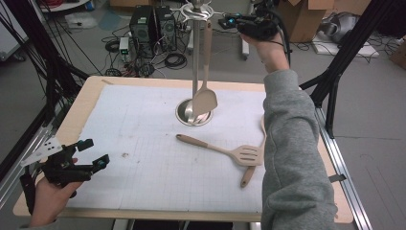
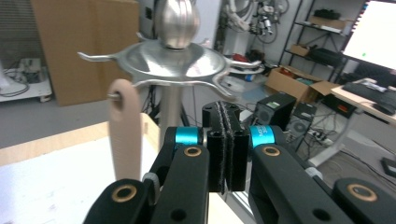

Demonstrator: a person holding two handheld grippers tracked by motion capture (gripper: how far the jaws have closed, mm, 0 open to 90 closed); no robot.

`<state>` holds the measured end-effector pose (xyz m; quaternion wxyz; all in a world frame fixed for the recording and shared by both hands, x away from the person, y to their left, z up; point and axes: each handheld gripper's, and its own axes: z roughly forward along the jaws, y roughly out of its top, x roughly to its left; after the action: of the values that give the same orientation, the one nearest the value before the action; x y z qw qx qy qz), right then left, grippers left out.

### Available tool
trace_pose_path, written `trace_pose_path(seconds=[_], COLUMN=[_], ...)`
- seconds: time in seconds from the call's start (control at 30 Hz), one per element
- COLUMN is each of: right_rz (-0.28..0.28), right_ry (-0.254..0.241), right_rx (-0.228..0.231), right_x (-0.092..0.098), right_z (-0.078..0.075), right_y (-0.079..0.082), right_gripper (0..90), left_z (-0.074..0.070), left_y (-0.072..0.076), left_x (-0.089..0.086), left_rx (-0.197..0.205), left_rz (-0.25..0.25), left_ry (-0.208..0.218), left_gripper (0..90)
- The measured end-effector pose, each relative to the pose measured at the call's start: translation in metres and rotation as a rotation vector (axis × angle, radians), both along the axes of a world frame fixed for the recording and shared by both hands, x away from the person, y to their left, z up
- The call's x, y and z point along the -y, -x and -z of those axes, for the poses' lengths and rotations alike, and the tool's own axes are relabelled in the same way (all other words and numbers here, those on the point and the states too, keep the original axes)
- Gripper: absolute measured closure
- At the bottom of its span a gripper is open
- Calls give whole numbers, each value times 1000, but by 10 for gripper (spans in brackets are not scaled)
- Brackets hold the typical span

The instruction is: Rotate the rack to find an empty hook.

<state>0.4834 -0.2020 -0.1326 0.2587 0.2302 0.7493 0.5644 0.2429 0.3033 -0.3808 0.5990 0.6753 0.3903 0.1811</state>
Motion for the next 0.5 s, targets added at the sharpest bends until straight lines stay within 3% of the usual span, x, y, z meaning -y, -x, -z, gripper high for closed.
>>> trace_pose_path(seconds=[0.13, 0.5], right_rz=[14, 20], right_ry=[-22, -7], right_rx=[4, 7], right_x=[3, -3], right_z=[-1, 0], right_y=[-3, -17], right_gripper=[896, 896], left_z=[1, 0], left_y=[1, 4], left_x=[-1, -7], left_rx=[-1, -1], left_rz=[-3, -15], left_ry=[2, 0], left_gripper=[39, 39])
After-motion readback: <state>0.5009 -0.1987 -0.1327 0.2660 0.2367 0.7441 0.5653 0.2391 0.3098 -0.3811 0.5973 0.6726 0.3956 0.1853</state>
